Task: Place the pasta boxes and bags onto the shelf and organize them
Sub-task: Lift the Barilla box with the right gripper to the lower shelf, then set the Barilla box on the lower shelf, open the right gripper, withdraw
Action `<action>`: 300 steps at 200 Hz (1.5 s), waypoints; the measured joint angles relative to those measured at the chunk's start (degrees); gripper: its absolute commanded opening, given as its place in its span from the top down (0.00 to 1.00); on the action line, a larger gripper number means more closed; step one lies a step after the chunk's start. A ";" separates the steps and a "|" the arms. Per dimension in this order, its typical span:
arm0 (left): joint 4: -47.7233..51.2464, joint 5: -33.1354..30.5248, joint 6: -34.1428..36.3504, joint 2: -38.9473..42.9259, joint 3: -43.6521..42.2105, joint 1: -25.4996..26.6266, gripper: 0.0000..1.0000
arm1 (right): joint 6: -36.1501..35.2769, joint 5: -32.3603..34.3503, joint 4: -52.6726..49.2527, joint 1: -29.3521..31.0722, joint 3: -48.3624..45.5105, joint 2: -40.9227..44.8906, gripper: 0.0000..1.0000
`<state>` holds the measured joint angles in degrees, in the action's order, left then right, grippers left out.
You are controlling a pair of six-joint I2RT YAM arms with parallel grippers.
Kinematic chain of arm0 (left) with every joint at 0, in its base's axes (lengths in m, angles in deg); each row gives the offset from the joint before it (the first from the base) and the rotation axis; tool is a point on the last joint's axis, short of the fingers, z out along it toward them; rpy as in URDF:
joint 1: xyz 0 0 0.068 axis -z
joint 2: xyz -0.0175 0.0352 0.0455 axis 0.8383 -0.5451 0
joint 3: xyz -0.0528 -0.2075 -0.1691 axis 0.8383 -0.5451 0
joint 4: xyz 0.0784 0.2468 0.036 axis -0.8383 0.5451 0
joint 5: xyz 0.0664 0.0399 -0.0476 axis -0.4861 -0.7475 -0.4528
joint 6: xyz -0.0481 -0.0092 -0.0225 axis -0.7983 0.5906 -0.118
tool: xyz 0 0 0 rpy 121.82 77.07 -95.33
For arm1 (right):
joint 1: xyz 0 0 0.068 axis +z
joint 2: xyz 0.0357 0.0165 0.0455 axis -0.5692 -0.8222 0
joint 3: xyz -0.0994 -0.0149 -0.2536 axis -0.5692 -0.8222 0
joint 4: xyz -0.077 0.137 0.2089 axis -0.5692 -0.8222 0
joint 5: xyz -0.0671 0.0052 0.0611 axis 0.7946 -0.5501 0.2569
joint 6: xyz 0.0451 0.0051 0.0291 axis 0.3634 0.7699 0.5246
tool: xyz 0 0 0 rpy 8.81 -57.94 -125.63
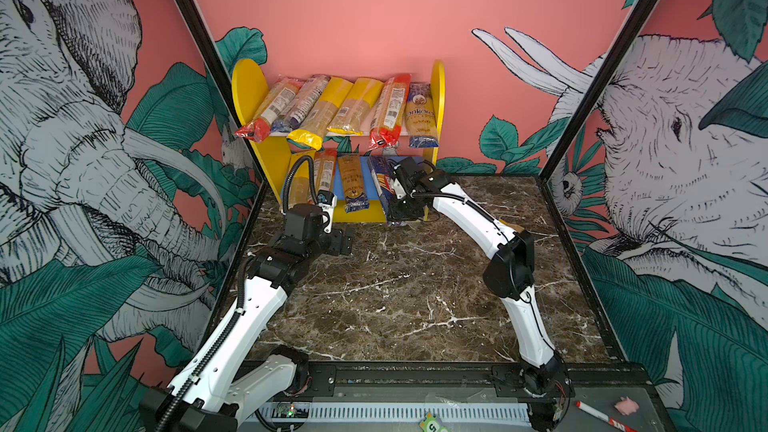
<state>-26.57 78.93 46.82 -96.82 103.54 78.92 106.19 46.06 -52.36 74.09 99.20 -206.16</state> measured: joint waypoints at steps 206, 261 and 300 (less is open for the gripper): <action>0.85 3.93 3.32 0.87 1.49 -1.88 0.01 | 2.32 3.56 6.27 0.48 9.90 -5.44 0.01; -1.46 6.51 3.10 0.02 1.38 -1.53 0.01 | 0.35 7.45 8.68 1.75 -9.94 10.03 0.01; -2.14 4.68 3.30 -3.82 2.51 5.33 0.00 | -0.59 8.76 11.54 1.84 -24.98 22.40 0.01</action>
<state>-28.71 83.61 50.12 -100.65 106.06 84.25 105.60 54.82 -40.82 75.92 74.22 -183.76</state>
